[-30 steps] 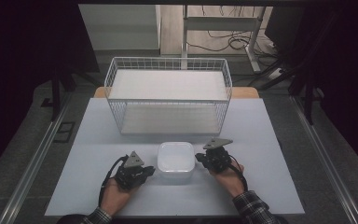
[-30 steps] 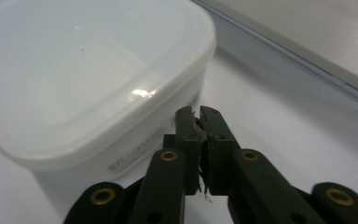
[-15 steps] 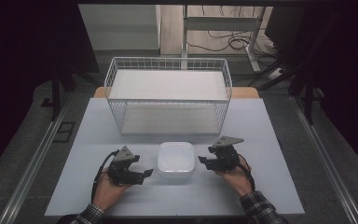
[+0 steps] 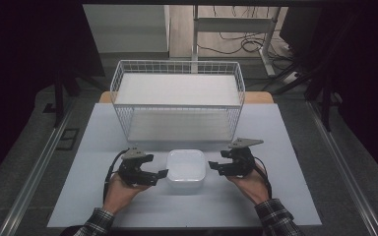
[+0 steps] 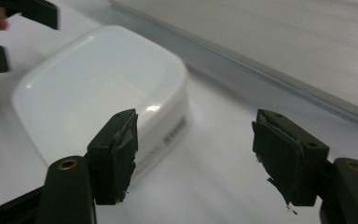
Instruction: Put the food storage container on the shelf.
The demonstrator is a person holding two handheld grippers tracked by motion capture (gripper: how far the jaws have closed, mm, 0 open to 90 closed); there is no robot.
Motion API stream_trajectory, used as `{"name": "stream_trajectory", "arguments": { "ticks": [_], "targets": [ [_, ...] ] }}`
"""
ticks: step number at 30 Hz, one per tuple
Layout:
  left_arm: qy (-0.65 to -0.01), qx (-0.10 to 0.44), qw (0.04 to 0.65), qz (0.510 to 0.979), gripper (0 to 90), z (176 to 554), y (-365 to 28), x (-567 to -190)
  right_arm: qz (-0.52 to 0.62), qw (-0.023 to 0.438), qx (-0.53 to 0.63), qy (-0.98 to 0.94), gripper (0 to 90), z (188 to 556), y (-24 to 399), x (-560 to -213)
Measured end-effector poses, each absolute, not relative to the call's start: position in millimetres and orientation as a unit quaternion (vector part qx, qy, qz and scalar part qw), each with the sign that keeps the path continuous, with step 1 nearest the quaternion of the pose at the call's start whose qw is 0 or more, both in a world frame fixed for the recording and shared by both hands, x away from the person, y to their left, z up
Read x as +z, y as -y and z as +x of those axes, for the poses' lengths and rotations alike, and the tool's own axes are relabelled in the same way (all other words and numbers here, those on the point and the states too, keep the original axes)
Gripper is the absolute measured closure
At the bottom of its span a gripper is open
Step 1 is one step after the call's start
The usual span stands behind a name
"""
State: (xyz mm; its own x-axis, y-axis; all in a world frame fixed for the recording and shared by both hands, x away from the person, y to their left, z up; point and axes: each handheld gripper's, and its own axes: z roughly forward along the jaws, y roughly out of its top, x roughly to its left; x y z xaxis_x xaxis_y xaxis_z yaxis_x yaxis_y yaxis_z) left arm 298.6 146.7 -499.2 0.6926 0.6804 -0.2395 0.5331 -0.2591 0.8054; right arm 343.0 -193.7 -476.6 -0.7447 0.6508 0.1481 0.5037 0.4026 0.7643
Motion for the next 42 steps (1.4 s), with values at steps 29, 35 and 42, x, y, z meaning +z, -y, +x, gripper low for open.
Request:
{"name": "stream_trajectory", "arguments": {
  "ticks": [29, 35, 42],
  "targets": [
    [-0.41, 0.003, 0.499, 0.764, 63.4, 290.2, -139.7, -506.0, 0.361, -0.001, 0.428, -0.829, 58.8, 321.9, 174.2, -479.7],
    [-0.429, 0.016, 0.521, 0.738, 73.1, 287.3, -144.5, -505.5, 0.381, 0.035, 0.444, -0.81, 71.4, 314.9, 172.4, -474.7],
    [-0.439, 0.042, 0.519, 0.732, 78.9, 288.2, -144.8, -505.4, 0.393, 0.046, 0.462, -0.794, 78.6, 313.3, 171.0, -477.5]
  ]
}}
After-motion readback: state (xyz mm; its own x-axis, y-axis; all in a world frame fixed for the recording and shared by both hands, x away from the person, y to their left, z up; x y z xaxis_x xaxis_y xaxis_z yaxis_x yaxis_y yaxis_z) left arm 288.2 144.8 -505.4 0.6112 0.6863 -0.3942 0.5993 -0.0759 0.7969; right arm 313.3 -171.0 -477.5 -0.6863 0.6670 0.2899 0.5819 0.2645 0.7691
